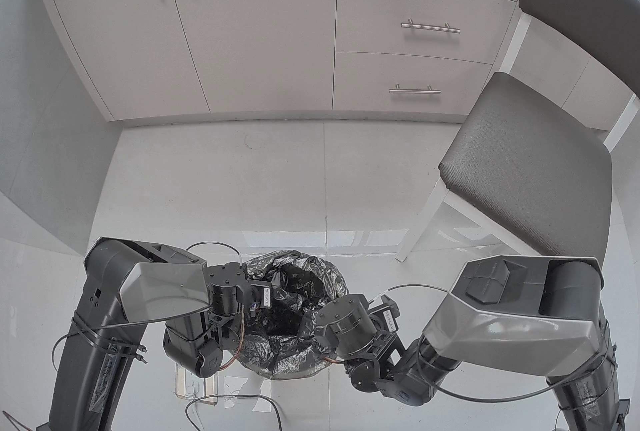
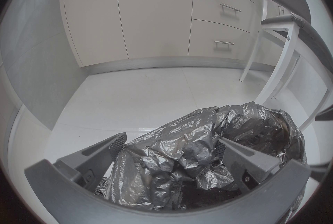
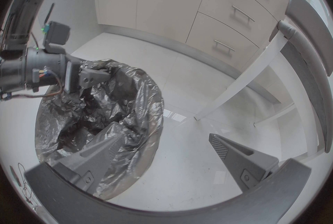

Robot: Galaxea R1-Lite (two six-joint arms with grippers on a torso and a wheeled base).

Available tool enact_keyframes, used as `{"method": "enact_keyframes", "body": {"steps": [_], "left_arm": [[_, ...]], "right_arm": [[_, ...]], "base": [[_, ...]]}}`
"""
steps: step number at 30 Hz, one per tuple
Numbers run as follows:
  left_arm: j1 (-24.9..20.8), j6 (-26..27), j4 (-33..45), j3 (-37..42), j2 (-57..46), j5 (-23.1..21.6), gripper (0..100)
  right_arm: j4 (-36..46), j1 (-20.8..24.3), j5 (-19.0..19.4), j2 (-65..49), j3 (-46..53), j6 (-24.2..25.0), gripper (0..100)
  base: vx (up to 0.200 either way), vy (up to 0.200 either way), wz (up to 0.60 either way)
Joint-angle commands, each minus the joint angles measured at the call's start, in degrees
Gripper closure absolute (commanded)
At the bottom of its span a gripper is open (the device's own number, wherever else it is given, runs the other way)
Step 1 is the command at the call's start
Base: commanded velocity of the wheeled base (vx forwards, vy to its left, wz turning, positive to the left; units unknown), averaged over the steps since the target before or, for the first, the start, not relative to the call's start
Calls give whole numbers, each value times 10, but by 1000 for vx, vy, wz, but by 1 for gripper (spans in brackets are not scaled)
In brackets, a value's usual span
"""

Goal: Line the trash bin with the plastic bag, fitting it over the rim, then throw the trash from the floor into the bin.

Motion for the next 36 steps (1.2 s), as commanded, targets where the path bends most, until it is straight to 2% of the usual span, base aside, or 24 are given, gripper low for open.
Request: {"method": "enact_keyframes", "body": {"steps": [1, 18, 36], "left_arm": [[0, 0, 0, 0, 1, 0, 0], [-2, 0, 0, 1, 2, 1, 0], [-2, 0, 0, 1, 2, 1, 0]], "right_arm": [[-1, 17, 0, 16, -11, 0, 0], [14, 29, -1, 72, -99, -21, 0], [13, 22, -1, 47, 1, -2, 0]], "base": [[0, 0, 0], [0, 0, 0], [0, 0, 0]]}}
